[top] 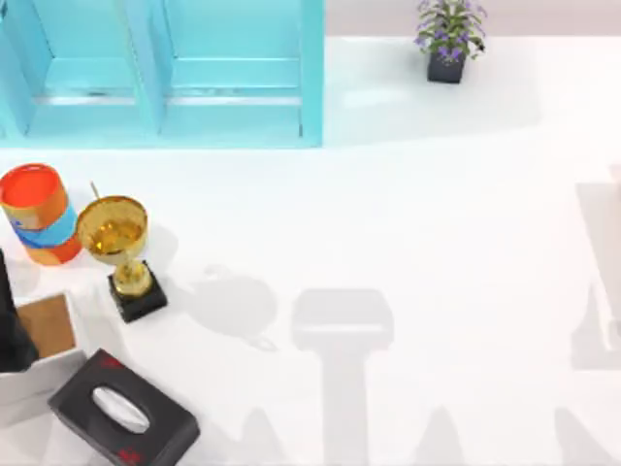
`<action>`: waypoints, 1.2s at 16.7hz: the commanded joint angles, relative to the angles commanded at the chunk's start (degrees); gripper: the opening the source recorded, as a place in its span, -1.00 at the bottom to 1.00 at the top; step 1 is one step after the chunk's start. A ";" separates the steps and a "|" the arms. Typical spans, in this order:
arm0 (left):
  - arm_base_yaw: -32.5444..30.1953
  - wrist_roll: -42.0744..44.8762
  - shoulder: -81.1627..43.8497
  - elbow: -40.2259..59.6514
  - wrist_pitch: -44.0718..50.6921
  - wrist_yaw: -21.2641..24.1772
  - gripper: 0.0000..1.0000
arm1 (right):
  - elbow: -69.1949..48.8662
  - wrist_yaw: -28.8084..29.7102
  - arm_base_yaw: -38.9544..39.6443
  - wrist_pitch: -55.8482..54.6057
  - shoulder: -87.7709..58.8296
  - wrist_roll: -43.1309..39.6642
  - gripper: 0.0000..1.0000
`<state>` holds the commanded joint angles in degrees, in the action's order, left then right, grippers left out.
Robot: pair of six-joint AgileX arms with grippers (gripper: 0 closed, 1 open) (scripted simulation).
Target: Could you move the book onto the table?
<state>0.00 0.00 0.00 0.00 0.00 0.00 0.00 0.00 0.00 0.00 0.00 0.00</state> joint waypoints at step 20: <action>20.99 5.87 -82.08 38.59 -35.26 22.98 1.00 | 0.00 0.00 0.00 0.00 0.00 0.00 1.00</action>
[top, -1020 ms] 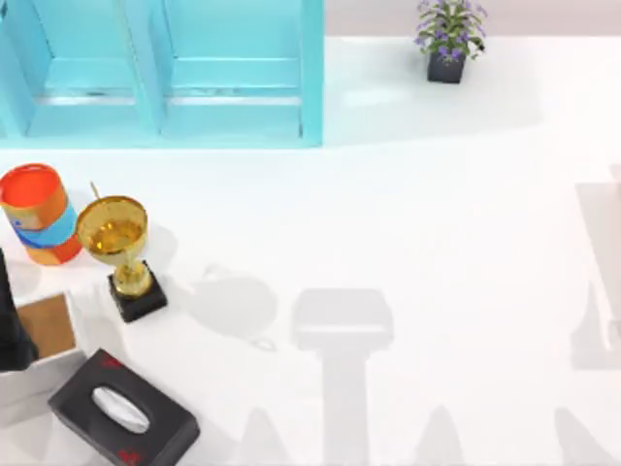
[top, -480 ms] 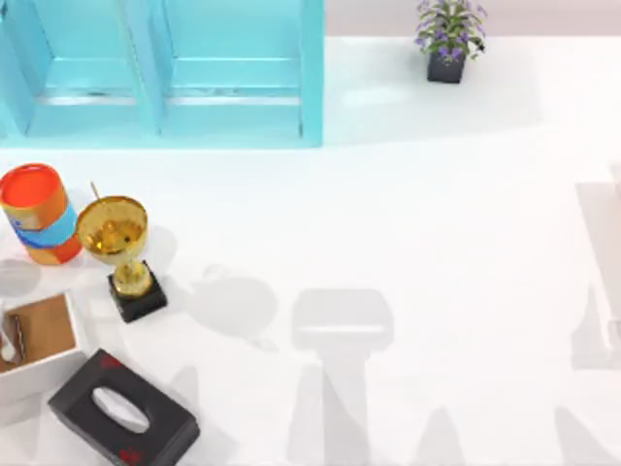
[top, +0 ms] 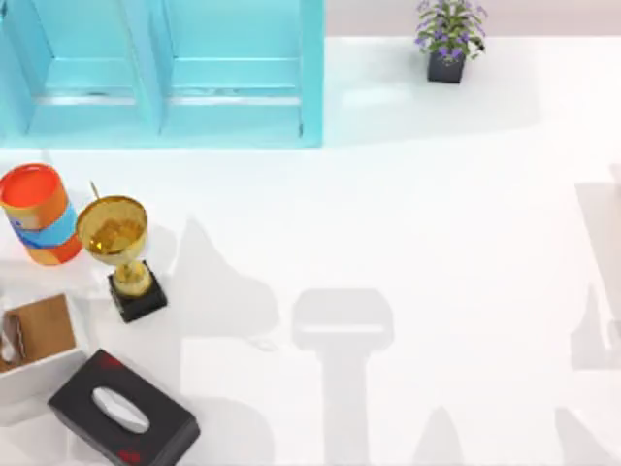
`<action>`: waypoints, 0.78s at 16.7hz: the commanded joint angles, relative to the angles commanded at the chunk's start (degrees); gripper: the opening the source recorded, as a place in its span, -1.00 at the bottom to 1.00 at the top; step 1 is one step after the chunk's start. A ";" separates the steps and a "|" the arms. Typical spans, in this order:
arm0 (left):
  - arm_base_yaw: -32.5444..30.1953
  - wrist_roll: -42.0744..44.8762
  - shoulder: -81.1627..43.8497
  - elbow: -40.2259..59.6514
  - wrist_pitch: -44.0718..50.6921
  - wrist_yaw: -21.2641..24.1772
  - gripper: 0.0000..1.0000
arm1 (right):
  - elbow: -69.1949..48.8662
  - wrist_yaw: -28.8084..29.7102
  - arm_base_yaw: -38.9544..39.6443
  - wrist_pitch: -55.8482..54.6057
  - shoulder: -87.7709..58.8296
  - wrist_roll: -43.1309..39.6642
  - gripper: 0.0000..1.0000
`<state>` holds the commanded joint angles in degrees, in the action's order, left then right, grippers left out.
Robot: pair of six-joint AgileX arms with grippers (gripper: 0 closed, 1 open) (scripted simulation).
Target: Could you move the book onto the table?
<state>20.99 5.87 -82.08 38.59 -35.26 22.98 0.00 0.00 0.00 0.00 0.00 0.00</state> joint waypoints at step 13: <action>9.14 2.62 -38.21 16.90 -15.73 10.25 1.00 | 0.00 0.00 0.00 0.00 0.00 0.00 1.00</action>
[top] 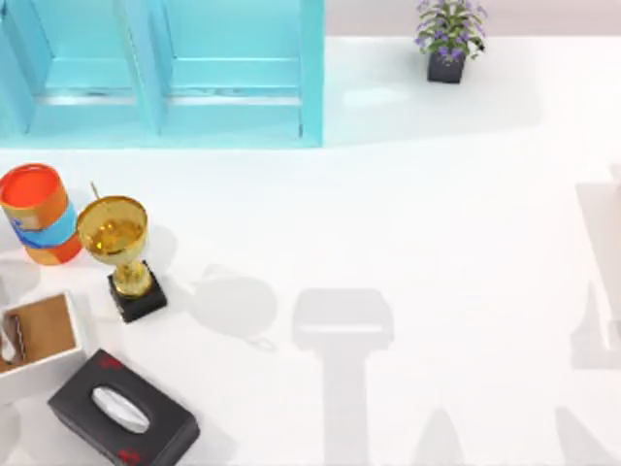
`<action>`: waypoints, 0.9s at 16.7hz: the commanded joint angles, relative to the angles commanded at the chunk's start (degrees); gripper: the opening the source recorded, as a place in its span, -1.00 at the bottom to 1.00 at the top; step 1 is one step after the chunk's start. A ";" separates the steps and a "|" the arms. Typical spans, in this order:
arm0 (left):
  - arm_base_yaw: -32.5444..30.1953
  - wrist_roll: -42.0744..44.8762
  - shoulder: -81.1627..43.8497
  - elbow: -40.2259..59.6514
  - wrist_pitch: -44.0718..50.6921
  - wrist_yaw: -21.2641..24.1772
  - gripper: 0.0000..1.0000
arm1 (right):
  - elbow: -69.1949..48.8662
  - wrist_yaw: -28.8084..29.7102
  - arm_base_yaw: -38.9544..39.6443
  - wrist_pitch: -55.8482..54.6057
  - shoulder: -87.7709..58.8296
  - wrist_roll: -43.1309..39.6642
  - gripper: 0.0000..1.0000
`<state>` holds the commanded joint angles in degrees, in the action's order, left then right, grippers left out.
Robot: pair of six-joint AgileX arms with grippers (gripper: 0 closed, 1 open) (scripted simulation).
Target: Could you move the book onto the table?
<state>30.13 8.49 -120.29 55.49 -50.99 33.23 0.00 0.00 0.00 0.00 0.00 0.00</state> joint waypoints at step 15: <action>-7.64 -2.16 -13.57 21.75 6.91 -7.27 1.00 | 0.00 0.00 0.00 0.00 0.00 0.00 1.00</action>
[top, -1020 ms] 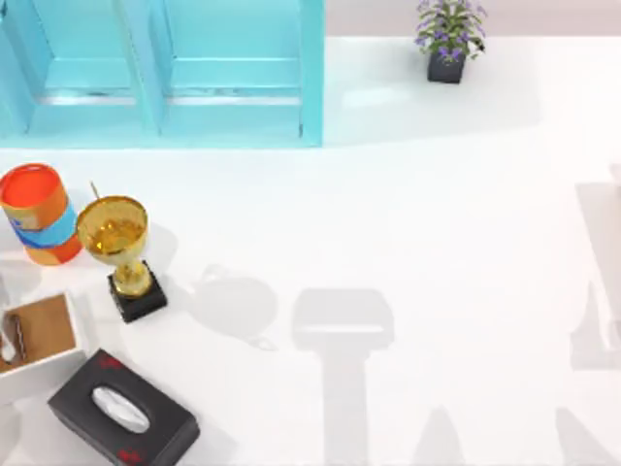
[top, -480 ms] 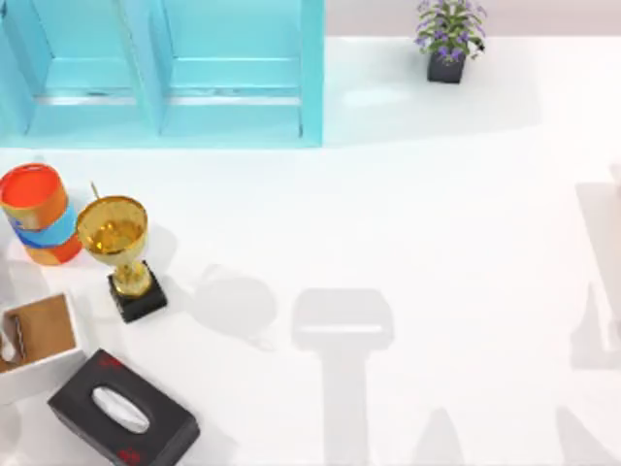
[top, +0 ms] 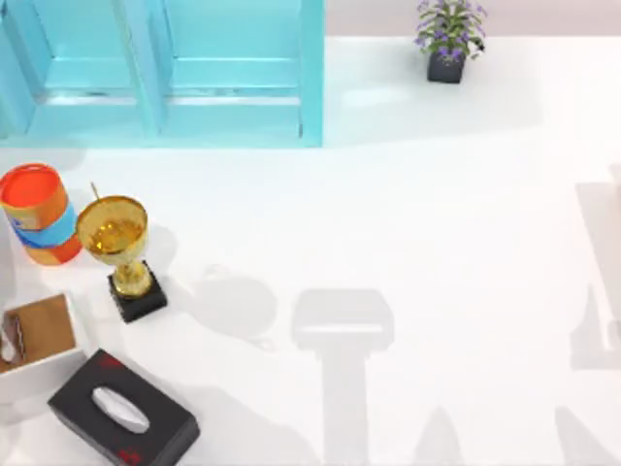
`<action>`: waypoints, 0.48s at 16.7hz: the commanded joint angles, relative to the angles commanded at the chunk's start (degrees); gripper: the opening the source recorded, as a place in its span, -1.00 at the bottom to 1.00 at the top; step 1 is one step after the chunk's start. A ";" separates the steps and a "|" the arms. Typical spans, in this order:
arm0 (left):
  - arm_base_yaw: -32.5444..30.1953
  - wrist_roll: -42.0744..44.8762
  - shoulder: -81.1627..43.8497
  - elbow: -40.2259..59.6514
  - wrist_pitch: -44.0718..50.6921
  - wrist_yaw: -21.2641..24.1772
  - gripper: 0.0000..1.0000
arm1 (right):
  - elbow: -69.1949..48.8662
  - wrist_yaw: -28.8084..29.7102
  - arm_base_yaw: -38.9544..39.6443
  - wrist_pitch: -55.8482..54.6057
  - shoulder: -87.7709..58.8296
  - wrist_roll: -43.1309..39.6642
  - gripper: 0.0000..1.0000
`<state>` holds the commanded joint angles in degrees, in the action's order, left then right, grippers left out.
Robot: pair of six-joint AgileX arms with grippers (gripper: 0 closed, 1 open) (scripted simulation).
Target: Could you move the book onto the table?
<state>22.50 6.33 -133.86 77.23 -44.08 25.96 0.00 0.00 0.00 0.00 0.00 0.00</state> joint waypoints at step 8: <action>0.89 0.26 -2.52 2.71 0.44 0.93 0.70 | 0.00 0.00 0.00 0.00 0.00 0.00 1.00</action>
<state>23.39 6.59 -136.38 79.94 -43.64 26.89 0.00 0.00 0.00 0.00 0.00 0.00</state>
